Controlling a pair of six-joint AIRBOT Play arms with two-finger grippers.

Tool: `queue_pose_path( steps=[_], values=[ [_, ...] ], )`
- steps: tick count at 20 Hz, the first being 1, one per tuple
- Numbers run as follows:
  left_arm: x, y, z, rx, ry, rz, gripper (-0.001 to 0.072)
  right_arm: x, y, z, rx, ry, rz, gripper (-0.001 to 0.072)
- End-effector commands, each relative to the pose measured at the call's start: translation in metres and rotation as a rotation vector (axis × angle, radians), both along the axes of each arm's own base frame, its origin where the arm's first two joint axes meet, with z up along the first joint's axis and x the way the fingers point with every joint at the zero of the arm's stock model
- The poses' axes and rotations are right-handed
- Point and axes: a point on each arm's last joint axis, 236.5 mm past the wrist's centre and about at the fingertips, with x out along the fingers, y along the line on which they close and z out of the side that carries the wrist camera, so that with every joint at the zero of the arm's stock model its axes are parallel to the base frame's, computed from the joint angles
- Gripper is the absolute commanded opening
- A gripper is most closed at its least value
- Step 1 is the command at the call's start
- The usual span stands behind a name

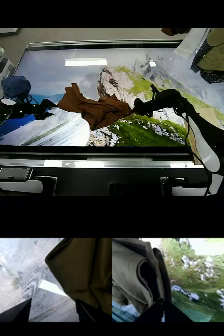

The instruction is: Fold the clothes and pants, and hang the long-sleeved shirts on hangers.

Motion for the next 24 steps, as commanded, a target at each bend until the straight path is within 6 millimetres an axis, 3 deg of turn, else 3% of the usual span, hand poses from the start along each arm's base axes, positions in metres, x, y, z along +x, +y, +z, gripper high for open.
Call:
queue_pose_path(
  steps=[1, 8, 9, 10, 11, 13, 16, 18, 21, 24],
  values=[
    [0.021, -0.006, -0.009, 0.008, -0.052, 0.045, 0.061, -0.011, -0.002, 0.006, -0.011, 0.017, 0.034, 0.003],
    [0.052, -0.037, -0.026, -0.007, -0.09, 0.103, 0.0604, -0.017, -0.002, 0.019, -0.011, 0.003, 0.057, 0.003],
    [0.052, -0.043, -0.031, -0.013, -0.077, 0.104, 0.0527, -0.017, -0.003, 0.022, -0.018, -0.007, 0.059, 0.003],
    [0.053, -0.048, -0.031, -0.019, -0.075, 0.099, 0.0218, -0.017, -0.004, 0.026, -0.024, -0.018, 0.062, 0.003],
    [0.054, -0.049, -0.028, -0.026, -0.081, 0.103, 0.0015, -0.017, -0.006, 0.03, -0.034, -0.031, 0.062, 0.003],
    [0.061, -0.046, -0.007, -0.032, -0.124, 0.109, 0.0012, -0.015, -0.015, 0.04, -0.081, -0.073, 0.049, 0.003],
    [0.079, -0.031, 0.066, -0.005, -0.282, 0.095, 0.0011, -0.003, -0.042, 0.072, -0.198, -0.199, -0.018, 0.0029],
    [0.083, -0.022, 0.136, 0.011, -0.412, 0.081, 0.0011, 0.001, -0.055, 0.115, -0.246, -0.333, -0.052, 0.0029],
    [0.067, -0.02, 0.248, 0.045, -0.617, 0.047, 0.0011, -0.004, -0.073, 0.207, -0.31, -0.57, -0.091, 0.0029],
    [0.022, -0.028, 0.357, 0.094, -0.829, 0.033, 0.0011, -0.03, -0.1, 0.314, -0.383, -0.829, -0.182, 0.0029]
  ],
)
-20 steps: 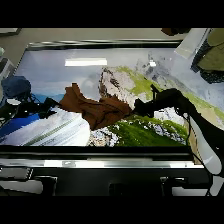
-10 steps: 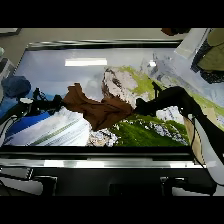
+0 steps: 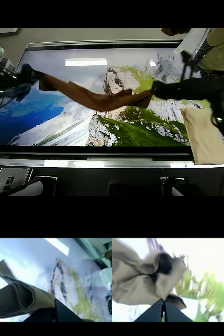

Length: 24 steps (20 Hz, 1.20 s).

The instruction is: Fold the clothes and pants, and hang the long-sleeved shirts on hangers.

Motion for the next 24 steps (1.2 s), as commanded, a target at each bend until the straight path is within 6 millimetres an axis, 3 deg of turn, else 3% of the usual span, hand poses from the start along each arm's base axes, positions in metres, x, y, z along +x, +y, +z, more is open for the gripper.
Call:
queue_pose_path(
  steps=[1, 4, 6, 9, 11, 12, 14, 16, 18, 21, 24],
  values=[
    [-0.059, -0.013, 0.122, 0.067, -0.238, -0.013, 0.0011, -0.037, -0.035, 0.123, -0.081, -0.32, -0.094, 0.0029],
    [-0.125, -0.022, 0.194, 0.116, -0.398, 0.034, 0.0012, -0.094, -0.045, 0.211, -0.065, -0.552, -0.125, 0.0029],
    [-0.166, -0.022, 0.221, 0.179, -0.466, 0.09, 0.0011, -0.136, -0.051, 0.259, -0.032, -0.684, -0.153, 0.0029],
    [-0.208, -0.012, 0.24, 0.242, -0.504, 0.193, 0.0011, -0.172, -0.062, 0.295, 0.031, -0.772, -0.213, 0.0029],
    [-0.214, -0.008, 0.238, 0.242, -0.488, 0.226, 0.0011, -0.175, -0.062, 0.297, 0.087, -0.758, -0.235, 0.0029],
    [-0.209, -0.008, 0.229, 0.237, -0.453, 0.215, 0.0011, -0.167, -0.061, 0.291, 0.115, -0.717, -0.248, 0.0029],
    [-0.185, -0.008, 0.187, 0.222, -0.308, 0.16, 0.0011, -0.135, -0.057, 0.262, 0.125, -0.587, -0.262, 0.0029],
    [-0.148, -0.01, 0.128, 0.187, -0.138, 0.096, 0.0012, -0.084, -0.051, 0.206, 0.11, -0.373, -0.277, 0.0029],
    [-0.106, -0.013, 0.059, 0.142, 0.023, 0.056, 0.0012, -0.027, -0.045, 0.131, 0.054, -0.14, -0.274, 0.003],
    [-0.049, -0.022, -0.062, 0.088, 0.279, 0.01, 0.0013, 0.053, -0.039, 0.002, -0.013, 0.151, -0.276, 0.0029],
    [-0.016, -0.038, -0.176, 0.034, 0.482, -0.007, 0.0013, 0.108, -0.026, -0.115, 0.003, 0.324, -0.287, 0.0029]
  ],
)
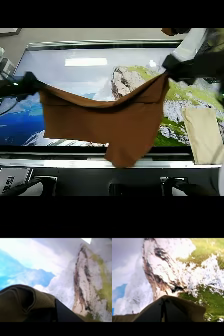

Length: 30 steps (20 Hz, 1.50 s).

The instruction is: Fold the clothes and pants, and hang the long-sleeved shirts on hangers.

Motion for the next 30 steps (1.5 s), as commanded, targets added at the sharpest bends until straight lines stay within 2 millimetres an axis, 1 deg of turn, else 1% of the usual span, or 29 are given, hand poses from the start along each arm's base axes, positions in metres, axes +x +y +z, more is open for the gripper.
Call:
queue_pose_path(
  steps=[1, 2, 3, 4, 5, 6, 7, 8, 9, 10, 11, 12, 14, 15, 16, 17, 18, 19, 20, 21, 22, 23, 24, 26, 27, 28, 30],
  values=[
    [0.03, -0.02, -0.136, -0.062, 0.234, 0.008, 0.0013, 0.055, 0.018, -0.143, 0.073, 0.216, -0.025, 0.0029],
    [0.033, -0.023, -0.162, -0.073, 0.276, 0.015, 0.0013, 0.065, 0.025, -0.168, 0.11, 0.236, -0.037, 0.003],
    [0.034, -0.025, -0.183, -0.092, 0.315, 0.025, 0.0012, 0.073, 0.032, -0.191, 0.151, 0.258, -0.051, 0.003],
    [0.035, -0.026, -0.195, -0.113, 0.337, 0.035, 0.0013, 0.076, 0.038, -0.208, 0.186, 0.279, -0.063, 0.0031],
    [0.037, -0.026, -0.202, -0.118, 0.347, 0.04, 0.0013, 0.077, 0.042, -0.22, 0.206, 0.298, -0.069, 0.0031],
    [0.039, -0.025, -0.203, -0.107, 0.336, 0.033, 0.0014, 0.076, 0.044, -0.227, 0.215, 0.312, -0.063, 0.0037],
    [0.041, -0.022, -0.2, -0.092, 0.317, 0.021, 0.004, 0.074, 0.047, -0.229, 0.218, 0.319, -0.045, 0.0117],
    [0.043, -0.019, -0.194, -0.082, 0.3, 0.009, 0.0147, 0.071, 0.047, -0.227, 0.204, 0.319, -0.017, 0.0174],
    [0.047, -0.012, -0.184, -0.075, 0.276, 0.005, 0.0313, 0.065, 0.046, -0.22, 0.187, 0.32, 0.041, 0.0217],
    [0.05, -0.002, -0.17, -0.074, 0.25, 0.016, 0.0452, 0.057, 0.043, -0.211, 0.182, 0.326, 0.103, 0.0309],
    [0.052, 0.011, -0.153, -0.075, 0.225, 0.027, 0.049, 0.045, 0.034, -0.198, 0.183, 0.334, 0.166, 0.0369],
    [0.051, 0.027, -0.133, -0.072, 0.195, 0.036, 0.049, 0.033, 0.021, -0.184, 0.184, 0.343, 0.218, 0.037],
    [0.035, 0.06, -0.097, -0.055, 0.153, 0.043, 0.049, 0.007, -0.018, -0.155, 0.157, 0.347, 0.297, 0.0381],
    [0.023, 0.077, -0.079, -0.047, 0.141, 0.05, 0.0489, -0.008, -0.04, -0.143, 0.152, 0.348, 0.302, 0.0444],
    [0.009, 0.093, -0.065, -0.044, 0.142, 0.064, 0.0487, -0.026, -0.06, -0.138, 0.154, 0.36, 0.297, 0.0573],
    [-0.007, 0.11, -0.053, -0.031, 0.148, 0.081, 0.048, -0.043, -0.077, -0.137, 0.171, 0.361, 0.277, 0.0597],
    [-0.023, 0.125, -0.044, -0.01, 0.161, 0.096, 0.048, -0.06, -0.085, -0.139, 0.215, 0.344, 0.25, 0.0597],
    [-0.038, 0.138, -0.039, 0.008, 0.177, 0.11, 0.048, -0.079, -0.086, -0.146, 0.264, 0.338, 0.241, 0.0595],
    [-0.049, 0.148, -0.032, 0.018, 0.183, 0.129, 0.0479, -0.101, -0.082, -0.16, 0.302, 0.362, 0.225, 0.0572],
    [-0.056, 0.158, -0.025, 0.021, 0.171, 0.157, 0.0479, -0.125, -0.075, -0.18, 0.327, 0.402, 0.218, 0.0509],
    [-0.06, 0.164, -0.02, 0.028, 0.16, 0.175, 0.0479, -0.145, -0.064, -0.199, 0.353, 0.437, 0.218, 0.0485],
    [-0.062, 0.165, -0.018, 0.03, 0.156, 0.18, 0.0479, -0.162, -0.051, -0.216, 0.397, 0.468, 0.22, 0.0486],
    [-0.062, 0.165, -0.018, 0.03, 0.156, 0.18, 0.048, -0.174, -0.039, -0.23, 0.451, 0.487, 0.204, 0.0486],
    [-0.061, 0.161, -0.02, 0.028, 0.161, 0.169, 0.0479, -0.187, -0.026, -0.249, 0.5, 0.491, 0.181, 0.0485],
    [-0.06, 0.159, -0.021, 0.027, 0.162, 0.165, 0.048, -0.189, -0.023, -0.254, 0.511, 0.486, 0.172, 0.0485],
    [-0.059, 0.159, -0.022, 0.026, 0.164, 0.164, 0.048, -0.191, -0.02, -0.257, 0.522, 0.477, 0.168, 0.0484],
    [-0.058, 0.158, -0.022, 0.028, 0.163, 0.162, 0.048, -0.189, -0.022, -0.262, 0.512, 0.468, 0.147, 0.0484]
  ],
)
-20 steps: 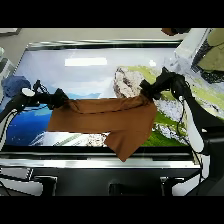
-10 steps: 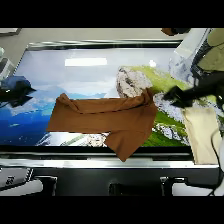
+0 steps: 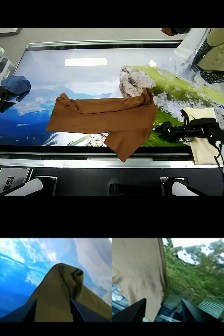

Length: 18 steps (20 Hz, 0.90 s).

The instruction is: Fold the clothes and pants, and hang the long-sleeved shirts on hangers.

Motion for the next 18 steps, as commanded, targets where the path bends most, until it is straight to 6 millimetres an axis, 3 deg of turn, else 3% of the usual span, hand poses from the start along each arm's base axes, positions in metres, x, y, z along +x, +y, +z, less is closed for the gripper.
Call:
queue_pose_path(
  steps=[1, 5, 7, 9, 10, 13, 14, 16, 18],
  values=[
    [0.0, 0.0, 0.001, 0.004, -0.002, -0.001, 0.048, -0.001, 0.005, -0.013, 0.016, -0.021, -0.056, 0.0484],
    [0.003, 0.002, 0.001, 0.012, -0.014, 0.007, 0.048, 0.008, 0.005, -0.012, 0.017, -0.04, -0.09, 0.0482],
    [0.004, 0.002, 0.001, 0.012, -0.014, 0.01, 0.0483, 0.004, 0.021, -0.019, 0.018, -0.019, -0.043, 0.0482],
    [0.004, 0.003, -0.002, 0.0, -0.003, 0.023, 0.0566, -0.004, 0.044, -0.033, 0.014, 0.023, 0.027, 0.0482],
    [0.003, 0.004, -0.003, -0.001, 0.004, 0.029, 0.0566, -0.008, 0.054, -0.039, 0.008, 0.037, 0.057, 0.0435],
    [-0.019, 0.009, -0.023, 0.035, 0.091, -0.01, 0.0565, -0.001, 0.057, -0.047, -0.032, 0.026, 0.043, 0.0081],
    [-0.034, 0.009, -0.038, 0.035, 0.133, -0.032, 0.0562, 0.002, 0.055, -0.047, -0.041, 0.019, 0.039, 0.0031],
    [-0.06, 0.005, -0.07, -0.001, 0.185, -0.057, 0.0537, 0.005, 0.056, -0.042, -0.035, 0.011, 0.052, 0.003],
    [-0.074, -0.011, -0.099, -0.083, 0.179, -0.077, 0.0537, 0.006, 0.059, -0.036, -0.021, 0.007, 0.066, 0.003]
  ],
)
